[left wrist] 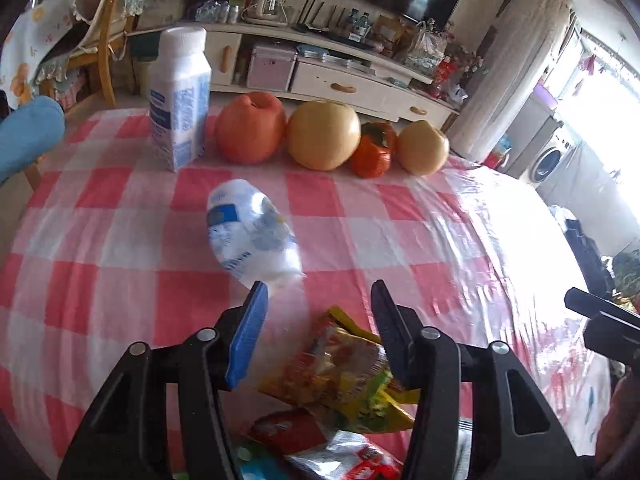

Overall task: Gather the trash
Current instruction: 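Grasp the white MAGICDAY pouch with the left gripper and lift it, then grasp the yellow-green snack packet with the right gripper while the left gripper holds the pouch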

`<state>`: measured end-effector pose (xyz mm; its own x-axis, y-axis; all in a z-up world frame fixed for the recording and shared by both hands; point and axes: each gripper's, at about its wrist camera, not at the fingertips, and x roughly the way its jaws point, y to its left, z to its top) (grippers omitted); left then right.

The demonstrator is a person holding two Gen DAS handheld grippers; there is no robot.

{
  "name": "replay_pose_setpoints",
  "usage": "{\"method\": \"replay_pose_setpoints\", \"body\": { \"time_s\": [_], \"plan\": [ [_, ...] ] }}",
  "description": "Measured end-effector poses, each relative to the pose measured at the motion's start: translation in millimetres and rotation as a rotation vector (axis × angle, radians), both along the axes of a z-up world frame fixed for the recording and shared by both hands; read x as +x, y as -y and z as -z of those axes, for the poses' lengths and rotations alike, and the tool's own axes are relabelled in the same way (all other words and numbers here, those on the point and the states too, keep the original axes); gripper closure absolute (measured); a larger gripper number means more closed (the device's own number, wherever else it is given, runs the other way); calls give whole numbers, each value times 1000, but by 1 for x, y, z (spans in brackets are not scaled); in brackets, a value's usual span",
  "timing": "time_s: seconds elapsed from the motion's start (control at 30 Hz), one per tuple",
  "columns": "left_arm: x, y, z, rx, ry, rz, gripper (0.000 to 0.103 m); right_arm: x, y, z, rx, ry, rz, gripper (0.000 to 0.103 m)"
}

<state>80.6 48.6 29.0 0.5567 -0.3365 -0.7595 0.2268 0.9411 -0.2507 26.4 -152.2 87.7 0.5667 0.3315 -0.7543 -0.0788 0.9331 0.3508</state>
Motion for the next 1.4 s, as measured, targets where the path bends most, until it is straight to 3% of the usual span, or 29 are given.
{"method": "replay_pose_setpoints", "body": {
  "time_s": [0.07,0.23,0.4,0.63,0.7,0.77,1.0,1.23,1.4],
  "plan": [
    [16,-9,3,59,-13,-30,31,3,-8,6,0,-20,-32,8],
    [50,-10,17,38,-115,-86,31,10,-43,20,-29,-68,-155,8],
    [79,1,34,111,-168,-144,31,13,-71,36,-77,-95,-252,8],
    [83,5,44,193,-148,-129,39,26,-87,58,-64,-111,-309,8],
    [80,4,42,193,-139,-120,39,29,-92,67,-59,-127,-327,10],
    [78,-1,43,196,-128,-120,39,31,-97,72,-70,-126,-340,18],
    [68,-28,39,134,-82,-121,39,39,-109,78,-81,-92,-355,19],
    [44,-54,22,77,-32,-147,39,52,-112,84,-66,-118,-339,53],
    [20,-71,12,54,-5,-163,39,51,-114,81,-106,-106,-342,57]
  ]
}}
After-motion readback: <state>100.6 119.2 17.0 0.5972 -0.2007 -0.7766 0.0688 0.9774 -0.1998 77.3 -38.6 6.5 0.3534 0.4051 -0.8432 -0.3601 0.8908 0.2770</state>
